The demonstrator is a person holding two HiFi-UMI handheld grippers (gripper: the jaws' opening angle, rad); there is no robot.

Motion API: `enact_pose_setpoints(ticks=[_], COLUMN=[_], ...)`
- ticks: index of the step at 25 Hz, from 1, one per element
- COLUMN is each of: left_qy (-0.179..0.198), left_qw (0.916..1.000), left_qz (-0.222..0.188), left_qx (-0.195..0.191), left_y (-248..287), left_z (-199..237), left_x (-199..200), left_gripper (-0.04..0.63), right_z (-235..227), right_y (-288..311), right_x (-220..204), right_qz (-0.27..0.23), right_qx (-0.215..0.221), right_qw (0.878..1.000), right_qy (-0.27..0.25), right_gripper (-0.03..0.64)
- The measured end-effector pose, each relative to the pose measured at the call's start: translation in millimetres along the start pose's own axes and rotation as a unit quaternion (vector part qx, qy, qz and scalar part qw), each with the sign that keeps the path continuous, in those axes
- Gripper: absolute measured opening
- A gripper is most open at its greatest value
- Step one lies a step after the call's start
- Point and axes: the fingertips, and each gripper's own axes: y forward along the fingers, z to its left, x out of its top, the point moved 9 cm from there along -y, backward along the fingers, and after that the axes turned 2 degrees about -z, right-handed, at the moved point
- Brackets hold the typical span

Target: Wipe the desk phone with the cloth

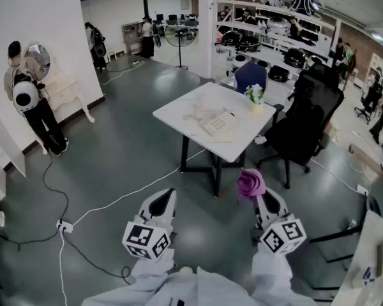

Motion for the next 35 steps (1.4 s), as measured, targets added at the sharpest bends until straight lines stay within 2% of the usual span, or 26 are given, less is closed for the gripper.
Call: enact_pose_setpoints(ticks=[13, 26, 35], left_qy=[0.003, -0.002, -0.006], left_qw=[1.0000, 0.9996, 0.9992], left_qz=[-0.001, 0.010, 0.022], left_qx=[0.003, 0.028, 0.034], left_y=[-4, -8, 20], left_z=[2, -1, 10], left_x=[-3, -10, -19], left_gripper=[-0.002, -0.002, -0.002], right_z=[1, -14, -33], right_y=[0, 4, 32], right_x=[-3, -9, -21], right_qz=[-0.004, 0.004, 0.015], right_qx=[0.002, 0.000, 0.005], right_qw=[1.000, 1.000, 1.000], right_qy=[0.001, 0.015, 0.023], right_gripper=[0.031, 0.031, 0.031])
